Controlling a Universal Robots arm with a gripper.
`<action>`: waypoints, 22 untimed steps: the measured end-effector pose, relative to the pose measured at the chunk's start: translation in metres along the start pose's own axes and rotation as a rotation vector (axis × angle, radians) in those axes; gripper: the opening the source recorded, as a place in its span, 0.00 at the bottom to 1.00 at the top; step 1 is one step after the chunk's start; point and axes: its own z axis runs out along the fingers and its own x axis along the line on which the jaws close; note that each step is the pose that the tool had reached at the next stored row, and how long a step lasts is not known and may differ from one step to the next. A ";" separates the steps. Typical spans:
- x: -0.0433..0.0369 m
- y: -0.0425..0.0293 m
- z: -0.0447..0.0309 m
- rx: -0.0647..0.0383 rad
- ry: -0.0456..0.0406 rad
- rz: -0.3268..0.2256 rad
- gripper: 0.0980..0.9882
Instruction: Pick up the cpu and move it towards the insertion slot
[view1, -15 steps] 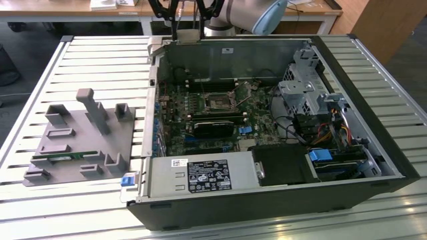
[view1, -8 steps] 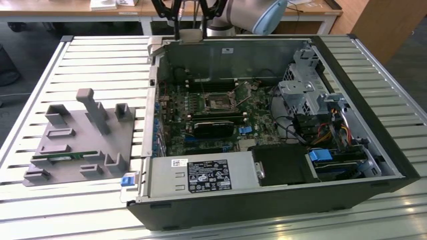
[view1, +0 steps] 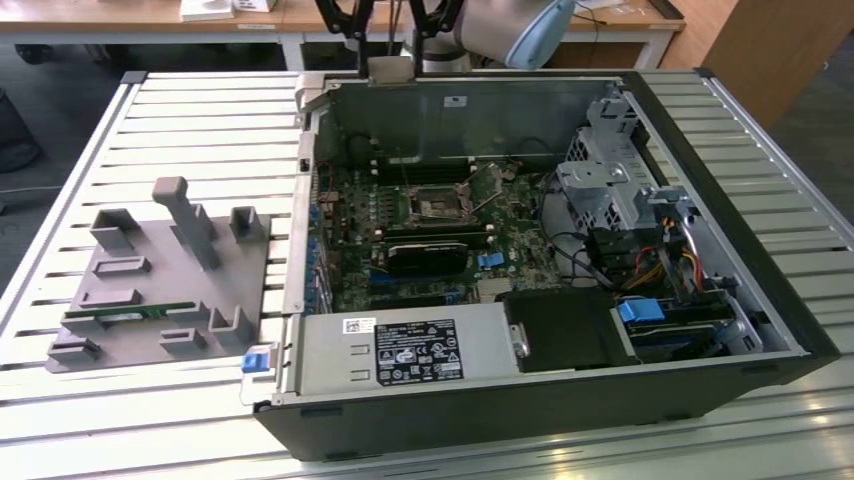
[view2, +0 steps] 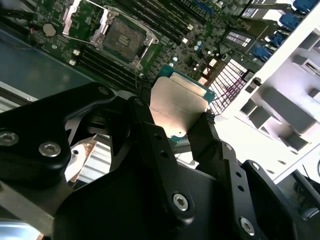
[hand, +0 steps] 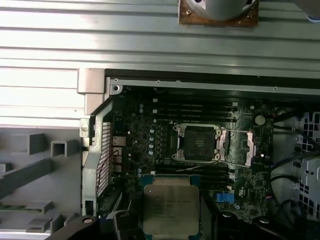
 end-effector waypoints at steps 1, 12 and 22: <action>-0.0013 0.0003 0.0000 0.000 0.0000 0.000 0.50; -0.0243 0.0180 0.0034 0.000 0.0000 0.000 0.50; -0.0468 0.0247 0.0060 0.000 0.0000 0.002 0.50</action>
